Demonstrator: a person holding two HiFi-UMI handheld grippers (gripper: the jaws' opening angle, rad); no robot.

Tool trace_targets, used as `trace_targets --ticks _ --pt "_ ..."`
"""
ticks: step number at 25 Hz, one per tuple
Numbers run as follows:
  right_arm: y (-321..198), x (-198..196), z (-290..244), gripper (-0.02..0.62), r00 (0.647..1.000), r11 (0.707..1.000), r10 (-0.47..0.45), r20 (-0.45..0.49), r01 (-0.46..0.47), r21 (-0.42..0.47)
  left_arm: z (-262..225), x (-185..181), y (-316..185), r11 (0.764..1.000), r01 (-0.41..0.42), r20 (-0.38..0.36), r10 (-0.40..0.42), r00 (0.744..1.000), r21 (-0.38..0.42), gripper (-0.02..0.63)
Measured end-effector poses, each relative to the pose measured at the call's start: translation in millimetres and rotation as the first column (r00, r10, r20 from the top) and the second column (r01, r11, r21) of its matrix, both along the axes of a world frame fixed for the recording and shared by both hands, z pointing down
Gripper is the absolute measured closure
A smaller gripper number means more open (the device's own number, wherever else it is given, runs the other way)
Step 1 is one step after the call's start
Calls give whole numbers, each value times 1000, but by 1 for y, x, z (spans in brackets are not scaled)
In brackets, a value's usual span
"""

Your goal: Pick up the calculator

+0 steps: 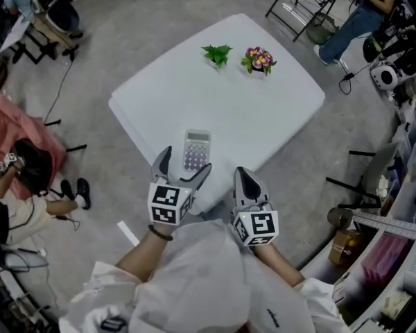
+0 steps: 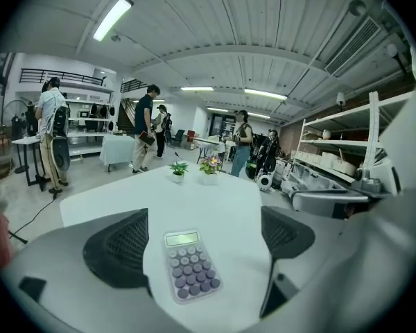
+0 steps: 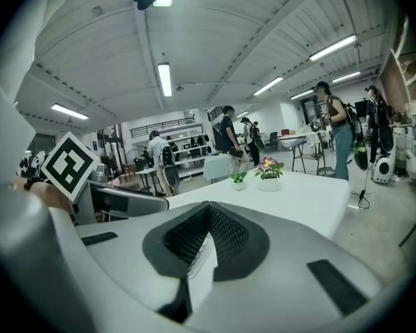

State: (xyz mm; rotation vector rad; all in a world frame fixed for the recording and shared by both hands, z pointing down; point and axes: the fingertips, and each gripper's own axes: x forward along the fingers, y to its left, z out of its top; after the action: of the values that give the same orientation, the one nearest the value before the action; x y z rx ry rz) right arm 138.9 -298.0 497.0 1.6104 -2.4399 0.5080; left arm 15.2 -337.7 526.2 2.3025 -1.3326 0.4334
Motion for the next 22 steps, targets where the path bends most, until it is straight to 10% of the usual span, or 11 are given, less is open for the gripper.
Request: trace_targets --ticks 22 --pt "-51 11 69 578 998 987 -56 4 56 -149 75 20 -36 978 102 144 -77 987 -180 118"
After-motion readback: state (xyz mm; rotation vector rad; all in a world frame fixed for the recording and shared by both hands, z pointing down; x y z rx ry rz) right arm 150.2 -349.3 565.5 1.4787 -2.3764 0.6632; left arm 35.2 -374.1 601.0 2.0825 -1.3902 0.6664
